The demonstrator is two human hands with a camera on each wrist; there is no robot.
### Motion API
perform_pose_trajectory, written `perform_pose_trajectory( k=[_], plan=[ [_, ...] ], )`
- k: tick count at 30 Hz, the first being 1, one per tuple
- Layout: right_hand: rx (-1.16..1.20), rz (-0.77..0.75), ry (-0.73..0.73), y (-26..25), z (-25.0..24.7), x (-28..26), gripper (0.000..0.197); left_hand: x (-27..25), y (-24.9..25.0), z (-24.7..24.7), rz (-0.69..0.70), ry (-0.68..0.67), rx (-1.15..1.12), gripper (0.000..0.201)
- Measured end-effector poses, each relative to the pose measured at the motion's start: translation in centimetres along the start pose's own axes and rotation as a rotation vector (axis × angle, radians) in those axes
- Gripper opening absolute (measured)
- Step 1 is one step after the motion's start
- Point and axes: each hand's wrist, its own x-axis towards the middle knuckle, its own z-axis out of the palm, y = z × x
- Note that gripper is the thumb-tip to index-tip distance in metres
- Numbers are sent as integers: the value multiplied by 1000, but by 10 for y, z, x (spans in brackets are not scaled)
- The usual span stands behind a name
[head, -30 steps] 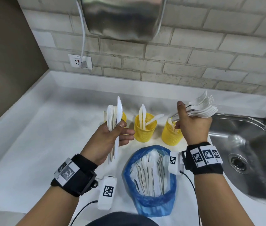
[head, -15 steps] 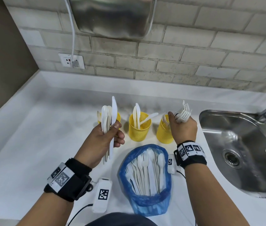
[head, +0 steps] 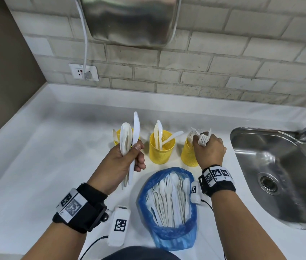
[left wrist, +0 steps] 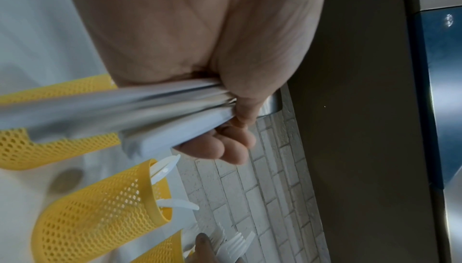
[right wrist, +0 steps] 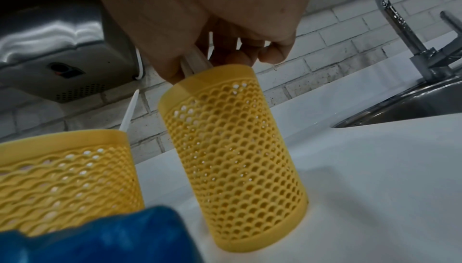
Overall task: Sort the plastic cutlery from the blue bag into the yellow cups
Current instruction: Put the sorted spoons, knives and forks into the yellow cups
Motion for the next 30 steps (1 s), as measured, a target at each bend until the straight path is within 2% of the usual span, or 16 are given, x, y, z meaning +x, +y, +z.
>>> perform_pose_trajectory(
  k=[7, 12, 14, 18, 22, 24, 27, 30],
  plan=[
    [-2, -36, 1, -4, -3, -3, 36, -2, 0, -1, 11, -6, 2, 26],
    [120, -68, 20, -4, -4, -5, 60, -1, -1, -1, 12, -13, -12, 23],
    [153, -92, 62, -10, -8, -7, 63, -2, 0, -1, 11, -14, -16, 23],
    [317, -254, 107, -41, -27, -17, 41, -3, 2, 1, 17, -36, -28, 24],
    [499, -507, -172, -92, -50, -46, 16, -4, 4, 5, 27, -91, -43, 24],
    [511, -551, -297, -112, -55, -62, 10, -5, 5, 7, 29, -116, -31, 25],
    [605, -472, -422, -129, -56, -78, 14, -6, 7, 8, 35, -139, -8, 24],
    [713, -366, -457, -136, -55, -83, 19, -8, 6, 7, 46, -139, 0, 20]
  ],
)
